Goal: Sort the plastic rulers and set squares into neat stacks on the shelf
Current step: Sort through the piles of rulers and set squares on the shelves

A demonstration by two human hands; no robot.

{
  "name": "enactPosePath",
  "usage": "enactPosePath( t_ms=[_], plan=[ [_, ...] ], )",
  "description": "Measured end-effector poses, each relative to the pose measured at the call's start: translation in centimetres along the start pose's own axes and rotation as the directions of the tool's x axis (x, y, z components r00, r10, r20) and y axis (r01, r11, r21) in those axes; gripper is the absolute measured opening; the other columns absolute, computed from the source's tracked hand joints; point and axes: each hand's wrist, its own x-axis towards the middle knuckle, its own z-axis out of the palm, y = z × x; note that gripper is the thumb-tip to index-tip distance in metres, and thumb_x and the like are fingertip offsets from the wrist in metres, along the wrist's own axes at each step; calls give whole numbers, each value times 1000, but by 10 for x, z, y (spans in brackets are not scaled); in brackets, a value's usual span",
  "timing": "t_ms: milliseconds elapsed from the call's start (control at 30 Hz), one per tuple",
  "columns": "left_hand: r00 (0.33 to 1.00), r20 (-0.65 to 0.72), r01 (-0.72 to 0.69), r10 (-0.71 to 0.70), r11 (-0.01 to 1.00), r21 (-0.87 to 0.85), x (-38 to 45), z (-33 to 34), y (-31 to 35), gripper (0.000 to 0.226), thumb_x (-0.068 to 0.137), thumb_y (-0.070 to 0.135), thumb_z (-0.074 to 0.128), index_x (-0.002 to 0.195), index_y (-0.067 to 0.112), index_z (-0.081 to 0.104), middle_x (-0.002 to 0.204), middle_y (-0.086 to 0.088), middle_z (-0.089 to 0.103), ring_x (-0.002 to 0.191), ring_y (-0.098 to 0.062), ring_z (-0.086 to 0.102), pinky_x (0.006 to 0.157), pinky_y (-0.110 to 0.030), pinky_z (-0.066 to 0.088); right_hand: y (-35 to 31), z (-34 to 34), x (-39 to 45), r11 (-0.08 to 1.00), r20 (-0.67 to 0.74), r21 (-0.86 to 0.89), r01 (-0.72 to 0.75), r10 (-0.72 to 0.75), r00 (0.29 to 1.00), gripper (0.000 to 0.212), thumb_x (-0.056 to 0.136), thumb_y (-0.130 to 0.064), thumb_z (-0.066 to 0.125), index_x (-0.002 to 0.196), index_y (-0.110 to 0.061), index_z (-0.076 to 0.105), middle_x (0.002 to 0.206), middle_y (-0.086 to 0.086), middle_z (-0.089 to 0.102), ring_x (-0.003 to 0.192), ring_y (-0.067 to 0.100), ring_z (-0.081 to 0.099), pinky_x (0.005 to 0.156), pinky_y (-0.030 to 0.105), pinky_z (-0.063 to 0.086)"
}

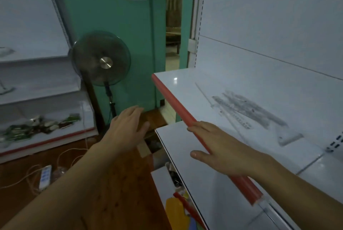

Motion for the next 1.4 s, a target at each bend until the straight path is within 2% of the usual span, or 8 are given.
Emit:
enactPosePath(
  t_ms=[267,533,700,867,967,1133,1233,1400],
  plan=[
    [998,12,-57,57,998,-11,120,9,2,57,100,50,43,150,24,32,155,-1,38,143,-22,35,115,-53,33,62,-25,95,1000,-13,17,-12,12,1000,67,102,-46,49,159,-27,19,165,-6,15,151,9,12,122,27,13],
    [934,112,-328,339,939,-103,232,67,89,62,100,56,35,154,26,31,163,2,25,150,-19,23,121,-45,21,148,-35,71,957,-114,39,-289,291,950,68,101,-52,47,159,-29,19,166,-11,12,151,5,11,124,34,17],
    [752,176,-603,636,771,-207,285,109,162,72,90,58,33,153,25,33,162,-1,26,150,-19,20,120,-52,23,178,-47,22,850,-239,-31,-526,505,829,64,102,-44,51,157,-24,27,165,-2,22,151,16,20,122,35,23],
    [438,188,-806,879,477,-351,315,133,212,70,90,60,33,153,30,32,161,9,25,149,-9,22,120,-49,25,173,-54,5,660,-204,-23,-751,732,650,74,97,-54,53,158,-31,16,167,-8,10,152,14,12,122,41,23],
    [281,225,-849,933,351,-394,334,133,220,67,90,54,38,153,29,31,156,17,23,148,-5,20,124,-33,16,164,-51,15,578,-217,7,-816,798,563,78,95,-57,54,158,-31,16,167,-4,12,152,17,15,121,41,24],
    [147,249,-861,957,247,-444,348,141,225,79,83,68,42,150,27,36,152,17,32,137,-1,31,109,-9,14,159,-37,47,373,-337,-117,-920,857,390,68,92,-44,55,152,-24,29,157,1,31,141,25,34,108,45,38],
    [142,191,-855,971,218,-471,341,160,223,69,85,67,44,137,23,53,139,8,53,126,-11,49,102,-24,37,156,-23,58,288,-345,-79,-954,890,297,62,93,-40,51,150,-24,34,155,0,38,138,26,41,104,44,40],
    [285,-22,-803,958,226,-552,341,183,225,45,86,49,47,116,24,70,119,7,66,110,-17,60,94,-41,50,156,2,68,239,-486,-1,-971,848,210,41,91,-23,58,132,-24,58,133,2,60,120,31,56,87,47,53]
  ],
)
